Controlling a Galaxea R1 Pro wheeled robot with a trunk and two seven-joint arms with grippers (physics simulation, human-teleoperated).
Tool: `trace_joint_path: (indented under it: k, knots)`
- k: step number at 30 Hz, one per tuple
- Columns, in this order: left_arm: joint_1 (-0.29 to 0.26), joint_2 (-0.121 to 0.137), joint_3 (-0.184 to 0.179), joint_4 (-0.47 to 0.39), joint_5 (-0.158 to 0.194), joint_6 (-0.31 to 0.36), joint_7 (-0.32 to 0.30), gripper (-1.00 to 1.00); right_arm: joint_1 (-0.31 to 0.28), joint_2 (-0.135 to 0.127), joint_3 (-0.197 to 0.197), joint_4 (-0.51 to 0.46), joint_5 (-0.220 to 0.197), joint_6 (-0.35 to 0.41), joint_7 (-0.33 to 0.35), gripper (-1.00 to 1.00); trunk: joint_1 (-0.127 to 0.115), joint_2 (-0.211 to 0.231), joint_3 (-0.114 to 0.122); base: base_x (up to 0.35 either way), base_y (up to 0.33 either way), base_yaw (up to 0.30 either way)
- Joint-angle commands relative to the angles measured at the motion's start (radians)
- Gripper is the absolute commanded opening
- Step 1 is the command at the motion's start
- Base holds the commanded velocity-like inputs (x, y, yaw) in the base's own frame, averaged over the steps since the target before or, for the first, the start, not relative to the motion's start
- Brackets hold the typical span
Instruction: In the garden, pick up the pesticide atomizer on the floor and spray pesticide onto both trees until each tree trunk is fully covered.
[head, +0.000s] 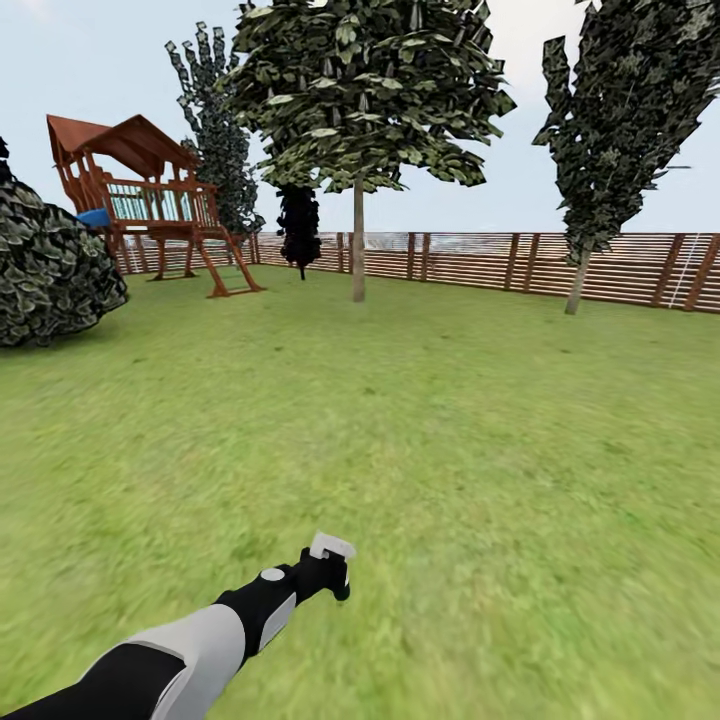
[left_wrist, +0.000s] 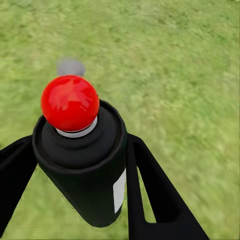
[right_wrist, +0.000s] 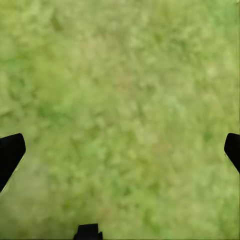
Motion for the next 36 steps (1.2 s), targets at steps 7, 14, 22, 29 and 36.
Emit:
trace_joint_path:
  k: [7,14,22,29,36]
  knots:
    - [-0.001,0.0,-0.004,0.001,-0.001,-0.006,0.0,-1.0,-0.002,0.0,-0.005,0.005,0.006,-0.007,-0.003,1.0,0.001,-0.001,-0.001,0.7,0.0,0.0]
    - [-0.001,0.0,-0.004,0.001,-0.001,-0.006,0.0,-1.0,-0.002,0.0,-0.005,0.005,0.006,-0.008,-0.003,1.0,0.001,-0.001,-0.001,0.7,0.0,0.0]
    - [-0.001,0.0,-0.004,0.001,-0.001,-0.006,0.0,-1.0,-0.002,0.0,-0.005,0.005,0.006,-0.008,-0.003,1.0,0.001,-0.001,-0.001,0.7,0.0,0.0]
    - [-0.001,0.0,-0.004,0.001,0.0,-0.006,0.0,-1.0,-0.002,0.0,-0.005,0.005,0.006,-0.008,-0.003,1.0,0.001,-0.001,-0.001,0.7,0.0,0.0]
    - [-0.001,0.0,-0.003,0.001,0.0,-0.006,0.0,-1.0,-0.002,0.0,-0.005,0.005,0.006,-0.007,-0.003,1.0,0.001,-0.001,-0.001,0.7,0.0,0.0]
